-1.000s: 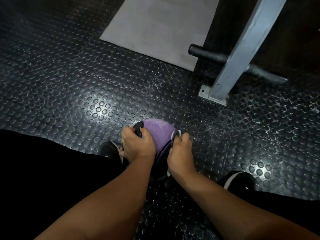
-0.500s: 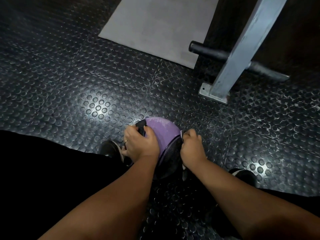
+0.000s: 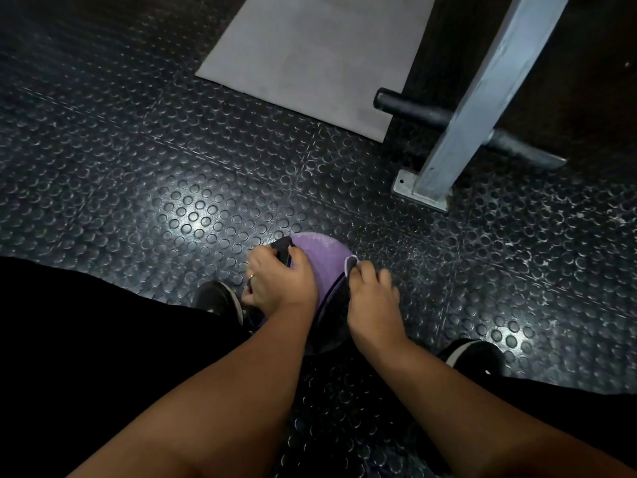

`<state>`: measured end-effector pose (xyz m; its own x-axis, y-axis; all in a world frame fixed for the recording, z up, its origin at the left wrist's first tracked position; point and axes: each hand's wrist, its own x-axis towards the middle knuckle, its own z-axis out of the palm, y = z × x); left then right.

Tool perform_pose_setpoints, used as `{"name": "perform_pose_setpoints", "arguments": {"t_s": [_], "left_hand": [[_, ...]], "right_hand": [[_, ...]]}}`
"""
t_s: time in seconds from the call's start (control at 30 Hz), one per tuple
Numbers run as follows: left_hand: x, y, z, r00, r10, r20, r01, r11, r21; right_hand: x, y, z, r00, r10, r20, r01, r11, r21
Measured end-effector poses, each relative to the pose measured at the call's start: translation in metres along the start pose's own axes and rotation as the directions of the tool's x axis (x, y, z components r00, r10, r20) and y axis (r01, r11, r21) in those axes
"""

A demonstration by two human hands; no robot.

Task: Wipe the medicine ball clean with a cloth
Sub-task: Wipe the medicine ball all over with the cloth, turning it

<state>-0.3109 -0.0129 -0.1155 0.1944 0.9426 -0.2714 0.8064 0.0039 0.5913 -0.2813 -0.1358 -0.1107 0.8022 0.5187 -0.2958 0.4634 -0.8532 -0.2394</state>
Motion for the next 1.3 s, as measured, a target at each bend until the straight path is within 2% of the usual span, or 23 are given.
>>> {"name": "perform_pose_setpoints", "arguments": {"t_s": [0.07, 0.13, 0.2, 0.37, 0.47, 0.67, 0.83, 1.0, 1.1, 1.3], "left_hand": [[-0.001, -0.002, 0.002, 1.000, 0.013, 0.004, -0.013, 1.000, -0.006], [-0.001, -0.007, 0.003, 1.000, 0.020, -0.018, -0.021, 1.000, -0.022], [0.002, -0.009, 0.001, 1.000, -0.006, -0.028, 0.005, 1.000, -0.016], [0.004, -0.008, -0.001, 1.000, 0.000, -0.016, 0.000, 1.000, -0.009], [0.002, -0.011, 0.000, 1.000, 0.005, -0.011, -0.006, 1.000, -0.005], [-0.001, 0.001, 0.003, 1.000, -0.016, -0.022, 0.016, 0.999, 0.028], [-0.006, -0.004, 0.000, 1.000, -0.005, -0.024, 0.005, 1.000, 0.005], [0.006, -0.002, 0.000, 0.999, -0.035, -0.009, 0.035, 0.999, -0.027], [0.008, -0.002, -0.001, 0.999, -0.035, 0.001, 0.035, 0.999, -0.040], [0.001, -0.003, 0.007, 0.999, 0.047, 0.001, -0.047, 0.999, 0.013]], "right_hand": [[0.016, 0.004, 0.000, 0.991, 0.117, 0.069, -0.117, 0.993, 0.006], [0.026, 0.008, -0.002, 0.978, 0.150, 0.143, -0.156, 0.987, 0.029], [0.024, 0.005, -0.002, 0.983, 0.125, 0.135, -0.133, 0.990, 0.055], [-0.014, -0.015, -0.006, 0.998, -0.036, 0.061, 0.028, 0.992, 0.127], [-0.018, -0.014, -0.005, 0.998, -0.060, 0.028, 0.057, 0.994, 0.089], [0.012, -0.013, -0.005, 0.999, 0.039, -0.017, -0.038, 0.997, 0.060], [0.050, -0.004, 0.003, 0.973, 0.172, 0.156, -0.199, 0.965, 0.173], [0.015, -0.015, -0.007, 0.996, 0.062, 0.065, -0.071, 0.986, 0.153], [-0.009, -0.020, -0.007, 0.998, 0.012, 0.069, -0.021, 0.991, 0.131], [0.002, -0.012, -0.004, 0.997, 0.074, 0.018, -0.075, 0.994, 0.081]]}}
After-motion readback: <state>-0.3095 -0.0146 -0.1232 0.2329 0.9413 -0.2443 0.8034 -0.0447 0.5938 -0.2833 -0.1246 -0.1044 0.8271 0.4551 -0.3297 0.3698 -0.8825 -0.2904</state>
